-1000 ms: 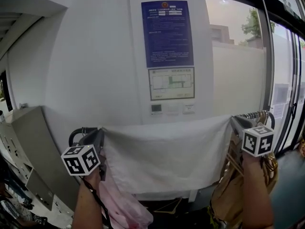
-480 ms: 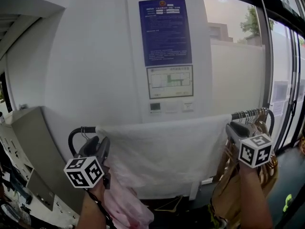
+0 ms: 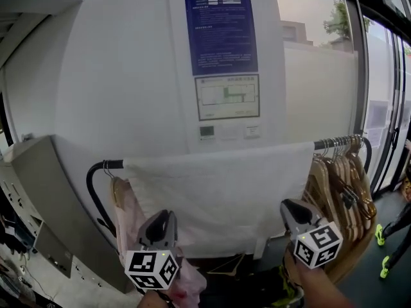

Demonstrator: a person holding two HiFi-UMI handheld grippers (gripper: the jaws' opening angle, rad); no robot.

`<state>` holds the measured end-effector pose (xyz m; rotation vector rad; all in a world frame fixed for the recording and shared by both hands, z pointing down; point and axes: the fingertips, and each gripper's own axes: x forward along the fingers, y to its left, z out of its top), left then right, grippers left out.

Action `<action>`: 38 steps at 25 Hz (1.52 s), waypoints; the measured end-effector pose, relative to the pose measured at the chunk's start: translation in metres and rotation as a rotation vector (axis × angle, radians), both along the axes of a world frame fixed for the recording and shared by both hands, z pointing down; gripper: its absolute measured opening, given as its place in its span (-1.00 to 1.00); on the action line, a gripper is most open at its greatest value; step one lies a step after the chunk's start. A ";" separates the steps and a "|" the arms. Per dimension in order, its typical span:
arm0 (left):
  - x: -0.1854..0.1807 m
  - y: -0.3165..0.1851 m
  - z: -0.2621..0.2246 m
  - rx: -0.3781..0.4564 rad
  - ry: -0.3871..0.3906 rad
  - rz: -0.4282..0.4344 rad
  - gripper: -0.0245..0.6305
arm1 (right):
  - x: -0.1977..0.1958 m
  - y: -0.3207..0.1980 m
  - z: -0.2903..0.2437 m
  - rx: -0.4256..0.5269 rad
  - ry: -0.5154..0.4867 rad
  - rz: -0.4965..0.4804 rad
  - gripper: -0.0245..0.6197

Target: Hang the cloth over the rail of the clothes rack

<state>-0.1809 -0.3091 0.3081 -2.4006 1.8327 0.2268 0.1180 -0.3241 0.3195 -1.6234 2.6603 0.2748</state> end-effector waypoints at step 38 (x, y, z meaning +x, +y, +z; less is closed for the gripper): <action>0.128 -0.003 0.086 -0.118 -0.047 0.192 -0.91 | -0.110 0.031 0.061 -0.070 -0.046 -0.205 -0.92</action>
